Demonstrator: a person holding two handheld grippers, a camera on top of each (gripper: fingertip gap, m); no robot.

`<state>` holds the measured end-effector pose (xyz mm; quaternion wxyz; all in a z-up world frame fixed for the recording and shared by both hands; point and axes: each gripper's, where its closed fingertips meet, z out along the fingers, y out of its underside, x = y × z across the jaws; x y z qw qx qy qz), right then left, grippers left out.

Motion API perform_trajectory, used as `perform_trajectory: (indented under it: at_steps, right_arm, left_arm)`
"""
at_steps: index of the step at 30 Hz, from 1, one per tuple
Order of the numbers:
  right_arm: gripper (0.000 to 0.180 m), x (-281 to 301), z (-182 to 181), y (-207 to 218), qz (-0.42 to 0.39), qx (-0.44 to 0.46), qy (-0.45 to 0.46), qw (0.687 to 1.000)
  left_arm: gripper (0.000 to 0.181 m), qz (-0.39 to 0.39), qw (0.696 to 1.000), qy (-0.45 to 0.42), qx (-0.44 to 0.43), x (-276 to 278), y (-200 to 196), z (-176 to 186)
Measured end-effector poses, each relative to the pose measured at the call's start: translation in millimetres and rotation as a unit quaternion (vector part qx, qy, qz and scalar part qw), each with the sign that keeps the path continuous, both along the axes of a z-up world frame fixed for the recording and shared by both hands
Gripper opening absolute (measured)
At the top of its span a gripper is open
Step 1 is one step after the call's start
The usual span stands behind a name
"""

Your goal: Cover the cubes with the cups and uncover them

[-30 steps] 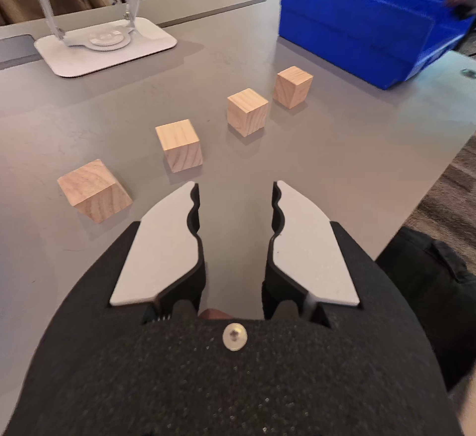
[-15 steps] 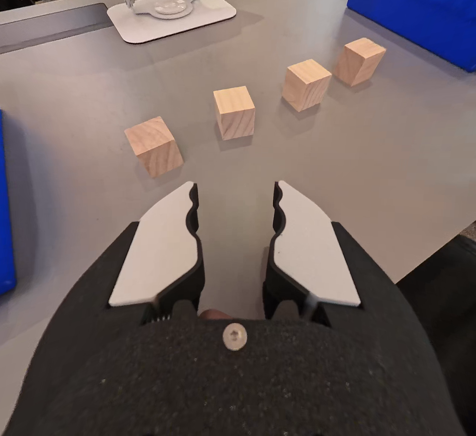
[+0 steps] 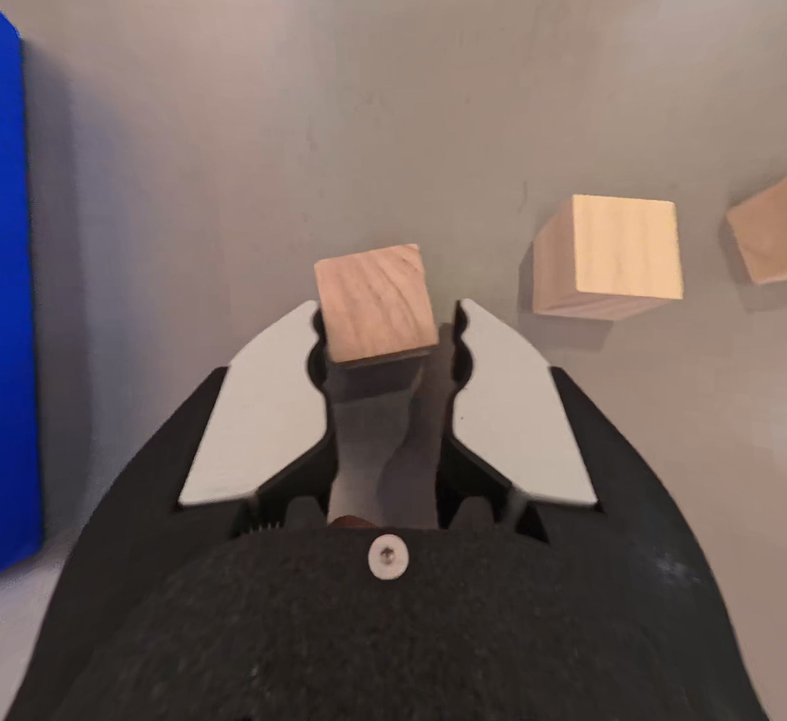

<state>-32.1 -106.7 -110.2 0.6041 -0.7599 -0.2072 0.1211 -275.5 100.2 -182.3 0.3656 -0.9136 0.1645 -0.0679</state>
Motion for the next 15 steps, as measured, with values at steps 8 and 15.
perform_trajectory:
  at_steps: [8, 15]
  right_arm:
    - [0.087, 5, -11, -1, 0.021, -0.035, 0.023, 0.999]
    - [0.085, 8, -11, 4, 0.025, -0.04, 0.034, 0.998]
  left_arm:
    - [0.046, -0.115, 0.993, -0.011, 0.031, -2, -6, 17]
    - [0.046, -0.333, 0.942, -0.009, 0.038, 25, -34, 49]
